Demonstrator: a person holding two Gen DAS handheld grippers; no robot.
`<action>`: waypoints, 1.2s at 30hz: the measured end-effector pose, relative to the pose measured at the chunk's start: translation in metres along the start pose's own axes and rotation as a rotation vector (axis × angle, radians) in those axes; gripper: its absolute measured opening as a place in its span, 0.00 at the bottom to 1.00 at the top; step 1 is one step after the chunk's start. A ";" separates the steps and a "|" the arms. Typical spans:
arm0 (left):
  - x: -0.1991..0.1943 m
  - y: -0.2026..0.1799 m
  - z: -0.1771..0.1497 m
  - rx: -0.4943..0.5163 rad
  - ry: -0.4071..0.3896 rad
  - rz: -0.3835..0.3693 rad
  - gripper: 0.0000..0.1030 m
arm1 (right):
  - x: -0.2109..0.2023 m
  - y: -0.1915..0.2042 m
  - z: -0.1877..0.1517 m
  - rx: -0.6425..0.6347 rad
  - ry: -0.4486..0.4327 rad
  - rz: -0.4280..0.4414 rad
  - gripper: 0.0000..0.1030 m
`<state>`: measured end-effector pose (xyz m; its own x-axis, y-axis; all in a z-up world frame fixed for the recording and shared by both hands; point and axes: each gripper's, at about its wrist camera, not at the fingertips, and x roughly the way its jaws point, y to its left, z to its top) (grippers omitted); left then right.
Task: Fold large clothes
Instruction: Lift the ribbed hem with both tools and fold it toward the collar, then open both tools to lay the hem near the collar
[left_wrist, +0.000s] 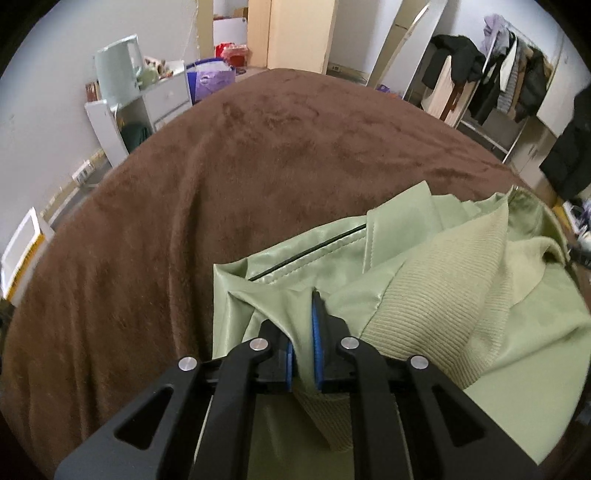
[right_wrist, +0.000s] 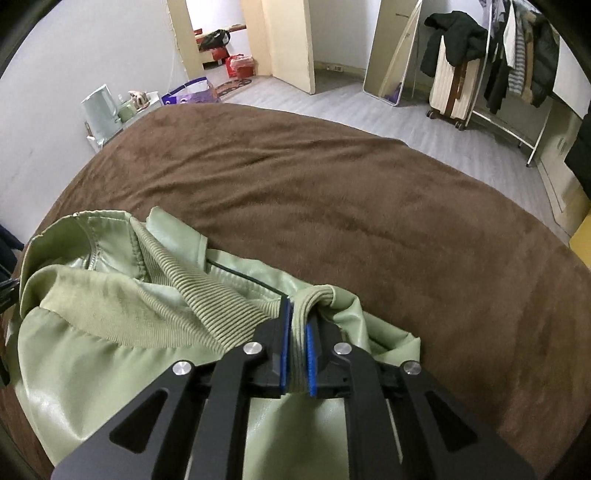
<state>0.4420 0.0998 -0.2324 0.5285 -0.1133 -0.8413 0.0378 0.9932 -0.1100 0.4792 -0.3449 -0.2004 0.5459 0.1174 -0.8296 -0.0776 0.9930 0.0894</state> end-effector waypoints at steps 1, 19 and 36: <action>-0.002 0.002 0.001 -0.012 0.002 -0.014 0.14 | -0.003 -0.001 0.000 0.012 0.000 0.007 0.13; -0.042 0.008 0.015 -0.111 0.040 -0.157 0.40 | -0.065 0.004 -0.007 0.004 -0.069 0.017 0.94; -0.078 -0.066 -0.013 0.205 -0.104 0.165 0.94 | -0.087 0.051 -0.043 -0.048 -0.078 0.035 0.94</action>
<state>0.3870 0.0424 -0.1667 0.6253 0.0427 -0.7792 0.1092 0.9839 0.1416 0.3922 -0.3053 -0.1474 0.6050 0.1544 -0.7811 -0.1369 0.9866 0.0891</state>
